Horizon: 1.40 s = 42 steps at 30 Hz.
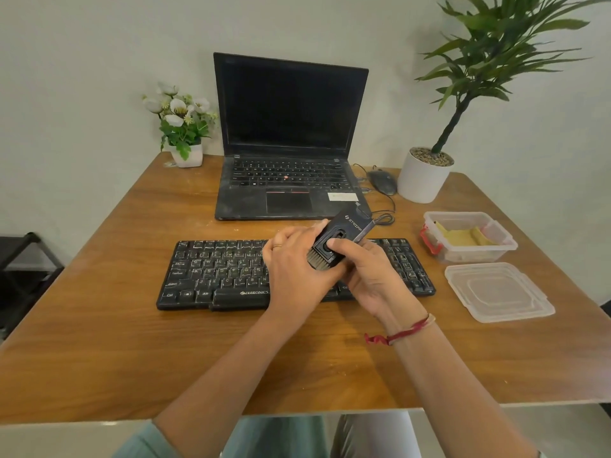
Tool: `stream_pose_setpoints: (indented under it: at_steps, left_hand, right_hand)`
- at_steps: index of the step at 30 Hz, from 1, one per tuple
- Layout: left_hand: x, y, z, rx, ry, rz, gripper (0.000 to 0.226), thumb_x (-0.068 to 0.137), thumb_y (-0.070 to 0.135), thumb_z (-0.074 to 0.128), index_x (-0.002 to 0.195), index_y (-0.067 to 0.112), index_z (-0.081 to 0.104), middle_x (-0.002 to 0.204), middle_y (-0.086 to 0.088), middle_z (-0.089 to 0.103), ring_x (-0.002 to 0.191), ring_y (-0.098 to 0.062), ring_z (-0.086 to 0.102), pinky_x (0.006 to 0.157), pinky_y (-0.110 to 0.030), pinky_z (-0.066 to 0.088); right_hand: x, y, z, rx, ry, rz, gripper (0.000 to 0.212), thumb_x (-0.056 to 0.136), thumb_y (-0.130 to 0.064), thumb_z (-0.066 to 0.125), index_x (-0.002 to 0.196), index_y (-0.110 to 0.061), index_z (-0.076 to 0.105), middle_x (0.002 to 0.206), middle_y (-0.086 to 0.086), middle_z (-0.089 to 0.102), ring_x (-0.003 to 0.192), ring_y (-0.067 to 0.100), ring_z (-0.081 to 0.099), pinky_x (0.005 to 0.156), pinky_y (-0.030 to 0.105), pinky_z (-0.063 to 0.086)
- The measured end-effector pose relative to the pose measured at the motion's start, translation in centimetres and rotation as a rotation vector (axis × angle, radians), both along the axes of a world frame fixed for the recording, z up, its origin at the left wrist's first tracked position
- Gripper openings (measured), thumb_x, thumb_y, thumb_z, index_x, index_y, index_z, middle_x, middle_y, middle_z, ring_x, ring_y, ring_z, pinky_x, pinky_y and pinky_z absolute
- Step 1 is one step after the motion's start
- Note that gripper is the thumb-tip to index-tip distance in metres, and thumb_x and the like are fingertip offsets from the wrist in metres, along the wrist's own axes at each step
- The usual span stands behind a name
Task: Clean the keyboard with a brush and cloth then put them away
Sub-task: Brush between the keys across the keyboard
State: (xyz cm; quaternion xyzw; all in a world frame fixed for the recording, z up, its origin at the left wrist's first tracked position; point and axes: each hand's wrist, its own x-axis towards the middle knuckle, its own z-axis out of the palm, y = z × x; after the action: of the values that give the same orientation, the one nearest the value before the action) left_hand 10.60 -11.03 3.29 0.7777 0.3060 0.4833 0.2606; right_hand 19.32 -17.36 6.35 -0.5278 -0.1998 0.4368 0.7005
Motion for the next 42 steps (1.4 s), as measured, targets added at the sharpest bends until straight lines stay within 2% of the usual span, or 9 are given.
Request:
stream_pose_setpoints:
  at_steps: [7,10,13,17,21,32,36,39,42]
  left_hand:
    - [-1.6,1.1,-0.5,0.023,0.147,-0.061,0.074,0.059,0.065,0.059,0.125,0.029,0.058,0.114,0.016,0.062,0.118,-0.004,0.039,0.1,-0.039,0.026]
    - [-4.2,2.4,-0.2,-0.004,0.328,-0.214,0.11,0.049,0.081,0.057,0.144,0.031,0.03,0.135,0.021,0.031,0.132,0.003,0.012,0.11,-0.038,0.008]
    - [-8.7,4.9,0.1,-0.068,0.433,-0.236,0.129,0.039,0.086,0.058,0.147,0.036,0.007,0.137,0.033,0.001,0.133,0.008,-0.009,0.109,-0.038,0.003]
    - [-14.9,9.1,-1.1,-0.163,0.552,-0.126,0.134,0.032,0.088,0.058,0.142,0.042,-0.002,0.136,0.036,-0.009,0.131,0.008,-0.017,0.11,-0.042,0.001]
    - [-18.0,12.1,-2.9,-0.193,0.713,-0.136,0.146,0.03,0.09,0.059,0.149,0.033,-0.004,0.155,0.016,-0.011,0.137,-0.001,-0.022,0.115,-0.049,-0.002]
    - [-18.7,12.8,-2.6,-0.279,0.651,-0.209,0.148,0.03,0.084,0.065,0.149,0.031,-0.005,0.15,0.022,-0.011,0.134,0.003,-0.018,0.114,-0.043,0.002]
    - [-18.7,13.0,-2.6,-0.26,0.697,-0.232,0.152,0.03,0.085,0.067,0.149,0.03,-0.009,0.154,0.017,-0.012,0.136,0.001,-0.016,0.115,-0.041,0.001]
    - [-18.7,13.2,-2.8,-0.248,0.725,-0.24,0.152,0.032,0.082,0.07,0.149,0.028,-0.011,0.157,0.01,-0.006,0.139,-0.003,-0.008,0.113,-0.034,0.002]
    - [-18.7,13.4,-2.8,-0.246,0.739,-0.239,0.152,0.032,0.082,0.068,0.149,0.025,-0.01,0.158,0.004,0.002,0.143,-0.015,0.006,0.115,-0.035,0.005]
  right_hand:
    - [-0.1,0.7,-0.7,-0.101,0.02,0.056,0.036,0.079,0.002,0.065,0.114,-0.004,0.059,0.09,0.007,0.071,0.082,0.019,0.068,0.063,0.029,0.057]
    - [-0.5,1.1,-1.5,-0.136,-0.011,0.005,0.045,0.073,0.005,0.07,0.116,-0.001,0.058,0.1,0.013,0.071,0.094,0.026,0.068,0.067,0.032,0.056]
    - [-0.9,1.4,-2.1,-0.147,-0.068,-0.052,0.037,0.07,0.006,0.073,0.103,-0.007,0.062,0.098,0.011,0.071,0.101,0.027,0.066,0.079,0.033,0.055]
    - [-1.3,2.4,-1.6,-0.128,-0.136,-0.074,0.035,0.071,0.003,0.074,0.1,-0.011,0.06,0.096,0.009,0.07,0.096,0.025,0.067,0.078,0.034,0.055]
    - [-2.4,4.1,-0.7,-0.069,-0.119,-0.05,0.027,0.075,0.005,0.07,0.092,-0.014,0.061,0.087,0.005,0.071,0.081,0.017,0.069,0.063,0.026,0.055]
    - [-5.1,7.5,-0.8,-0.098,-0.082,-0.01,0.027,0.074,0.006,0.071,0.09,-0.013,0.06,0.084,0.005,0.069,0.076,0.015,0.066,0.056,0.022,0.053]
    - [-6.0,9.7,-0.2,-0.144,-0.24,0.044,0.031,0.07,0.002,0.076,0.093,-0.012,0.061,0.091,0.007,0.07,0.086,0.022,0.068,0.068,0.031,0.057]
    - [-6.9,11.7,0.1,-0.225,-0.417,0.107,0.035,0.067,-0.003,0.08,0.095,-0.014,0.063,0.094,0.006,0.07,0.088,0.02,0.068,0.061,0.025,0.055]
    - [-7.9,13.6,0.2,-0.267,-0.609,0.185,0.036,0.064,-0.008,0.082,0.094,-0.016,0.064,0.095,0.003,0.07,0.091,0.019,0.067,0.077,0.034,0.058]
